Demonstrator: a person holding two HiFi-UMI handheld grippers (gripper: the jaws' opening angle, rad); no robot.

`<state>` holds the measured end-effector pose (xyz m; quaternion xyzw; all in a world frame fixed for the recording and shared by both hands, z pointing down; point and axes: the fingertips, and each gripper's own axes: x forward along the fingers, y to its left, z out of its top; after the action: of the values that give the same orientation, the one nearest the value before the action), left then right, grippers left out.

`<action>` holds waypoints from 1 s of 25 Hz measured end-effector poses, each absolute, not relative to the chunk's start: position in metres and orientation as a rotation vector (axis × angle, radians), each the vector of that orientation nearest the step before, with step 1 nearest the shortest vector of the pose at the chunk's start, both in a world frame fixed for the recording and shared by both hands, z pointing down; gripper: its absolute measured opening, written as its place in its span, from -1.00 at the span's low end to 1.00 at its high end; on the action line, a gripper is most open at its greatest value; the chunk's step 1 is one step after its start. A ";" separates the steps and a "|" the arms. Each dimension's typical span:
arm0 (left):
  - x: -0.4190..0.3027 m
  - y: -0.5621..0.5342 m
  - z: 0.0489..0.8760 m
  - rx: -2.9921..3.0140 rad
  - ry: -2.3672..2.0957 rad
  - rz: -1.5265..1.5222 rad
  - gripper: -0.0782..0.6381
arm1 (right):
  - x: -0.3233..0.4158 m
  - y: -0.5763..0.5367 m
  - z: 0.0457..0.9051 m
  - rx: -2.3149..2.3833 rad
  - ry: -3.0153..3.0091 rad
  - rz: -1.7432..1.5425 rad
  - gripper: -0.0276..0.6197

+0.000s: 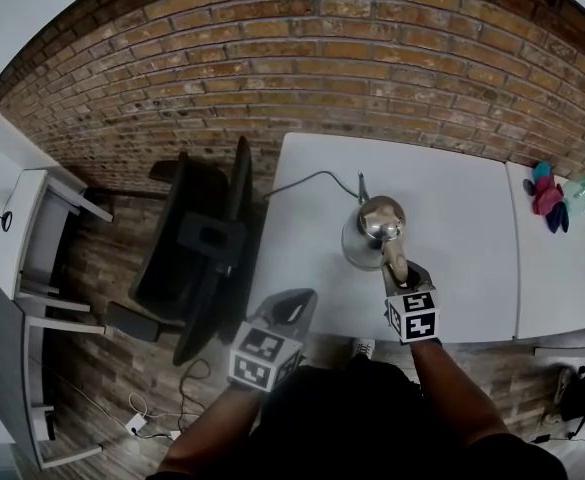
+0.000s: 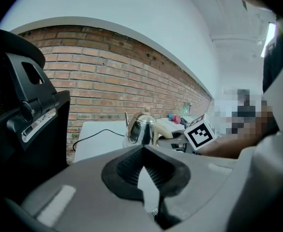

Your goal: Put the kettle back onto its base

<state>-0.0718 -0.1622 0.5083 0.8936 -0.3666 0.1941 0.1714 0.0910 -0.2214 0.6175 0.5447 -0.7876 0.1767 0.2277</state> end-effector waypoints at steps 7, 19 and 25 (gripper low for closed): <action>-0.069 -0.162 0.507 2.540 -1.034 0.552 -0.78 | 0.091 -0.221 0.618 1.487 -2.168 0.476 -0.55; -0.067 -0.156 0.506 2.556 -1.012 0.555 -0.78 | 0.091 -0.217 0.621 1.447 -2.135 0.446 -0.53; -0.070 -0.152 0.503 2.572 -1.007 0.549 -0.78 | 0.097 -0.206 0.621 1.468 -2.112 0.447 -0.44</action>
<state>-0.0698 -0.1519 0.5030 0.9013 -0.3529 0.1923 0.1618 0.0973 -0.2061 0.6213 0.5427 -0.7806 0.1652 0.2623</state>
